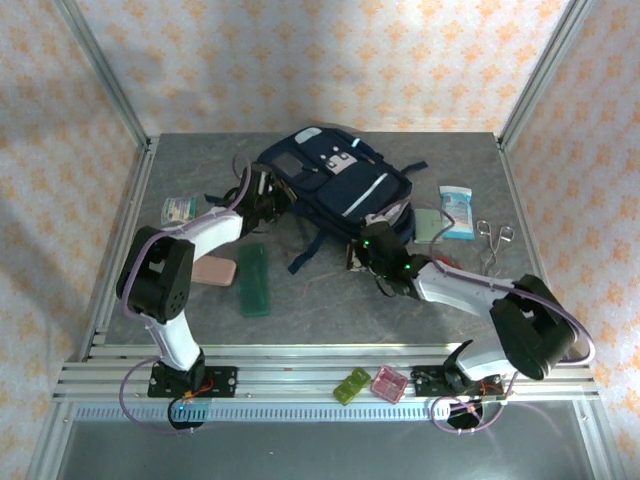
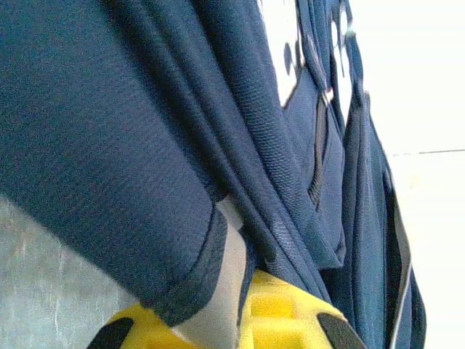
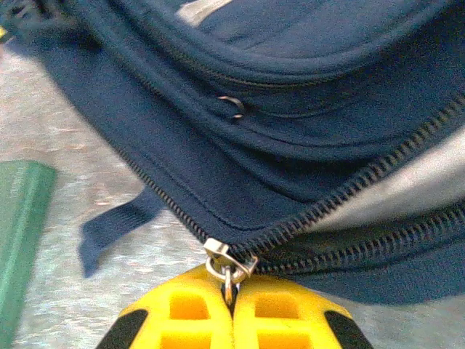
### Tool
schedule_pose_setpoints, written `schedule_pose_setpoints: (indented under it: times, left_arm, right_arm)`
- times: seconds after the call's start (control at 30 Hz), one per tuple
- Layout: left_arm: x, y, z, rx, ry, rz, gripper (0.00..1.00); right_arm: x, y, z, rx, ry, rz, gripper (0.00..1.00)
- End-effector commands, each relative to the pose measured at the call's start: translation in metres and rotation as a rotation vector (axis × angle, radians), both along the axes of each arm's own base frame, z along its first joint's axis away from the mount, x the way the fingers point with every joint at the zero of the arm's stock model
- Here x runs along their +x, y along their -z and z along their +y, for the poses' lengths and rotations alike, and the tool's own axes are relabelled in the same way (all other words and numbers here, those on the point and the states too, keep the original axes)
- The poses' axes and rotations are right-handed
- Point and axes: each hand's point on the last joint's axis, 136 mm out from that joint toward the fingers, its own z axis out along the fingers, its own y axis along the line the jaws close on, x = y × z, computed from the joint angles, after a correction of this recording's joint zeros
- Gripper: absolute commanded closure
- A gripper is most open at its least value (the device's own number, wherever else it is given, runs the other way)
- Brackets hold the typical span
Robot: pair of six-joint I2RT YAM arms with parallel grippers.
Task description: Pack the student bag
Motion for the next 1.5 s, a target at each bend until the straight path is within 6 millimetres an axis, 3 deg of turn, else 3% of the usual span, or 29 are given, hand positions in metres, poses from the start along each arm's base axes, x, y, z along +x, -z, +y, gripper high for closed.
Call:
schedule_pose_setpoints:
  times: [0.0, 0.1, 0.2, 0.4, 0.53, 0.67, 0.8, 1.03, 1.13, 1.4, 1.47]
  left_arm:
    - [0.051, -0.043, 0.051, 0.125, -0.151, -0.167, 0.97]
    - [0.058, -0.05, 0.049, 0.127, -0.122, -0.169, 0.59]
    - [0.045, -0.055, 0.041, 0.097, -0.078, -0.172, 0.45]
    - [-0.019, -0.043, 0.038, 0.049, -0.039, -0.15, 0.43]
    - [-0.065, -0.019, 0.03, 0.075, -0.014, -0.104, 0.41]
    - [-0.098, 0.004, 0.015, 0.056, -0.001, -0.072, 0.4]
    - [-0.11, 0.018, -0.007, 0.01, 0.011, -0.075, 0.4]
    - [-0.093, 0.02, -0.019, 0.006, -0.038, -0.139, 0.36]
    - [-0.084, 0.031, -0.021, 0.02, -0.047, -0.126, 0.44]
    - [-0.069, 0.053, -0.025, 0.067, -0.048, -0.081, 1.0]
    - [-0.066, 0.052, -0.022, 0.076, -0.052, -0.082, 1.0]
  right_arm:
    - [-0.009, -0.005, 0.044, 0.072, -0.087, 0.058, 1.0]
    - [-0.011, -0.007, 0.083, 0.137, -0.156, 0.081, 1.0]
    - [-0.008, -0.006, 0.106, 0.195, -0.187, 0.096, 1.0]
    - [-0.006, 0.008, 0.118, 0.231, -0.2, 0.126, 1.0]
    - [-0.007, 0.012, 0.119, 0.23, -0.207, 0.131, 1.0]
    - [-0.008, 0.014, 0.121, 0.237, -0.21, 0.134, 1.0]
    - [-0.01, 0.015, 0.123, 0.242, -0.215, 0.14, 1.0]
    - [-0.014, 0.015, 0.125, 0.245, -0.221, 0.139, 1.0]
    - [-0.015, 0.014, 0.127, 0.253, -0.225, 0.14, 1.0]
    - [-0.017, 0.014, 0.127, 0.243, -0.222, 0.157, 1.0]
    - [-0.02, 0.015, 0.123, 0.232, -0.217, 0.164, 1.0]
